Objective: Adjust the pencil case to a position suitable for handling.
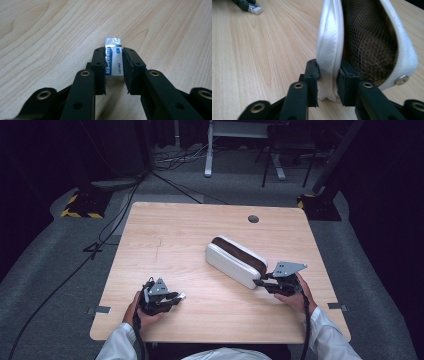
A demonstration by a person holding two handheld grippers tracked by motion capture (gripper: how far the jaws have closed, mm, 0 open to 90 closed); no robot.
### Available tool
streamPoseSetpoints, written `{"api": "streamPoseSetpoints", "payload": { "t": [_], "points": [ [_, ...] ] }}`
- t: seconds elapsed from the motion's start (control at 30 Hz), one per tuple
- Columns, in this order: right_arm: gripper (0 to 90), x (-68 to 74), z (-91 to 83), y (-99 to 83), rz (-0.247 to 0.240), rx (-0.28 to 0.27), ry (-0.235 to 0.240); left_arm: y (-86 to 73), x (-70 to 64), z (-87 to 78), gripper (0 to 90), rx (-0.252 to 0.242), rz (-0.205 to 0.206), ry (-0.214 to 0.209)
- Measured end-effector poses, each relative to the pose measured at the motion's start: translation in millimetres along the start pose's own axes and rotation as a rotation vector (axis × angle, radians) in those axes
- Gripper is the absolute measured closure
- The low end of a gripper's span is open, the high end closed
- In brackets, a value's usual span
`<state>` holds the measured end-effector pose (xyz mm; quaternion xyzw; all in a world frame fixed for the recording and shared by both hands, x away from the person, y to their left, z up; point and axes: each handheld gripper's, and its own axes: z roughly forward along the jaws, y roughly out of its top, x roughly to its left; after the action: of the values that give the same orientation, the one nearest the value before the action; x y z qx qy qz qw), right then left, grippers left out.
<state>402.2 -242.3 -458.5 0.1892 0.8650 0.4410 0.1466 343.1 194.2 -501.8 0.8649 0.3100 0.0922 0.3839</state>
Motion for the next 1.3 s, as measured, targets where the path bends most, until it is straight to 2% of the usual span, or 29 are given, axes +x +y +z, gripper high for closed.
{"api": "streamPoseSetpoints", "payload": {
  "t": [0.03, 0.13, 0.23, 0.37, 0.4, 0.47, 0.57, 0.8, 0.83, 0.9, 0.93, 1.17, 1.27, 1.3],
  "points": [
    [57.9, -1.1, -2.4, 5.2, 0.019, -0.024, -0.005, 0.2, -0.2, 0.2, 72.3, 0.0, 0.0, 0.001],
    [49.9, -2.1, -0.1, 14.2, 0.024, -0.02, -0.011, 0.5, 0.2, 0.4, 72.3, 0.001, 0.006, -0.002],
    [46.1, -2.8, 4.9, 22.5, 0.015, -0.021, -0.011, 0.2, -0.2, 0.4, 72.2, -0.001, 0.002, 0.0],
    [51.9, -6.2, 11.5, 30.5, 0.025, -0.03, 0.019, 0.3, -0.5, 0.5, 72.3, 0.0, 0.01, 0.003],
    [60.1, -6.8, 13.3, 32.3, 0.02, -0.033, 0.021, 0.3, -0.7, 0.6, 72.3, -0.001, 0.011, 0.004],
    [73.7, -5.6, 16.9, 35.8, 0.001, -0.033, 0.059, 0.1, -0.3, 0.4, 72.2, 0.0, 0.01, 0.001],
    [77.3, -3.0, 16.9, 37.0, -0.026, -0.03, 0.087, 0.2, -0.5, 0.5, 72.2, -0.001, 0.012, 0.003],
    [78.4, 2.7, 5.3, 31.0, -0.066, -0.053, 0.198, 0.3, -0.8, 0.6, 72.2, -0.001, 0.009, 0.005],
    [78.4, 2.7, 5.3, 31.0, -0.066, -0.053, 0.198, 0.3, -0.8, 0.6, 72.2, -0.001, 0.009, 0.005],
    [78.4, 7.2, -5.9, 26.8, -0.091, -0.07, 0.256, 0.4, -1.1, 0.7, 72.2, -0.001, 0.012, 0.007],
    [78.4, 9.2, -10.2, 25.1, -0.099, -0.071, 0.268, 0.4, -1.1, 0.7, 72.2, -0.001, 0.012, 0.007],
    [77.6, 20.2, -36.9, 10.1, -0.152, -0.065, 0.304, 0.6, -1.0, 0.7, 72.2, 0.0, 0.009, 0.007],
    [73.9, 24.2, -44.3, 4.4, -0.165, -0.051, 0.284, 0.5, -1.4, 0.7, 72.2, -0.001, 0.008, 0.009],
    [70.0, 24.9, -46.1, 2.6, -0.163, -0.046, 0.274, 0.6, -1.6, 0.6, 72.2, 0.001, 0.008, 0.01]
  ]
}}
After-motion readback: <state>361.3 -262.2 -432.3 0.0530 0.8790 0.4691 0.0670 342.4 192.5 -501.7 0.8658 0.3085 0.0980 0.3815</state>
